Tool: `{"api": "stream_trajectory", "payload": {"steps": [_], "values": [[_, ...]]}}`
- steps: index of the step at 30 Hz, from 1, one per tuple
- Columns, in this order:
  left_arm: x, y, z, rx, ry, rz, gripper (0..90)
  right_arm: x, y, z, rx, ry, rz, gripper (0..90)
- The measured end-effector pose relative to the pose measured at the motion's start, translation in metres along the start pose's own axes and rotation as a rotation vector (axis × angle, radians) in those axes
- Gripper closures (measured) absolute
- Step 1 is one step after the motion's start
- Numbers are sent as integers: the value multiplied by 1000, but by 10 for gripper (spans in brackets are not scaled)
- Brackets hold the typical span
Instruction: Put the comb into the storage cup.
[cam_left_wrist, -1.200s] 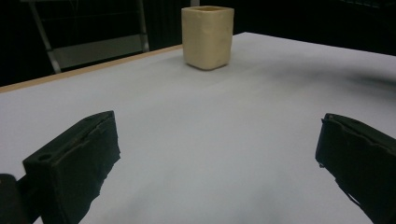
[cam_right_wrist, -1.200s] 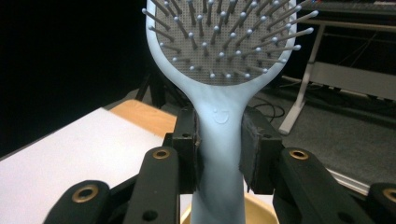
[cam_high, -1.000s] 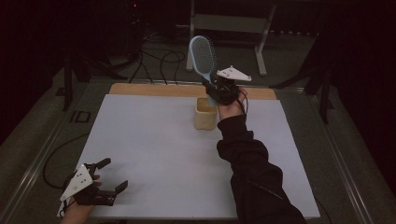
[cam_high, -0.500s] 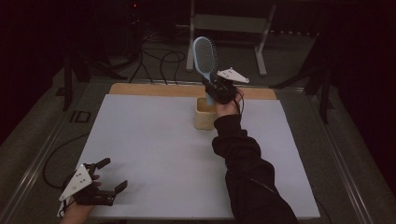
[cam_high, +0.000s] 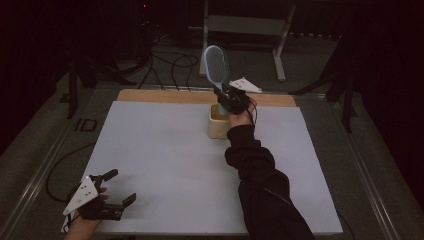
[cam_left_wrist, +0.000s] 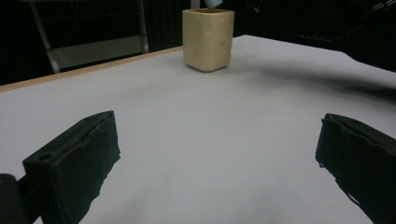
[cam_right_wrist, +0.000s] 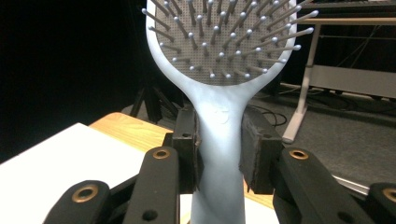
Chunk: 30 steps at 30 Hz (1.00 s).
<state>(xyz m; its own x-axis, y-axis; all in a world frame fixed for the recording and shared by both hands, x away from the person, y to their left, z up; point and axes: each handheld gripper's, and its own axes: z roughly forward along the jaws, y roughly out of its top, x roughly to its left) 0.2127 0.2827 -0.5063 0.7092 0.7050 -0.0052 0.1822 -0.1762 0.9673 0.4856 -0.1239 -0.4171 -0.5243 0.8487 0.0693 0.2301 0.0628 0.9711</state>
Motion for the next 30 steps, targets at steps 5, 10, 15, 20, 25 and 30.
{"api": "stream_trajectory", "payload": {"steps": [5,10,15,20,25,30], "values": [[0,0,0,0,-1,-2,0,-1,-6,1,-11,6,-4,702],[0,0,0,1,0,-1,0,-1,-13,1,-12,28,-9,701],[0,0,0,1,0,-2,0,-2,-20,0,-8,36,-13,701],[0,-1,0,2,0,-1,0,-3,-27,-1,-10,45,-22,701],[0,-1,0,0,-1,-3,0,-2,-33,-3,-10,59,-27,700],[0,-1,0,3,-1,-1,0,-3,-38,-5,-4,58,-32,685]]}}
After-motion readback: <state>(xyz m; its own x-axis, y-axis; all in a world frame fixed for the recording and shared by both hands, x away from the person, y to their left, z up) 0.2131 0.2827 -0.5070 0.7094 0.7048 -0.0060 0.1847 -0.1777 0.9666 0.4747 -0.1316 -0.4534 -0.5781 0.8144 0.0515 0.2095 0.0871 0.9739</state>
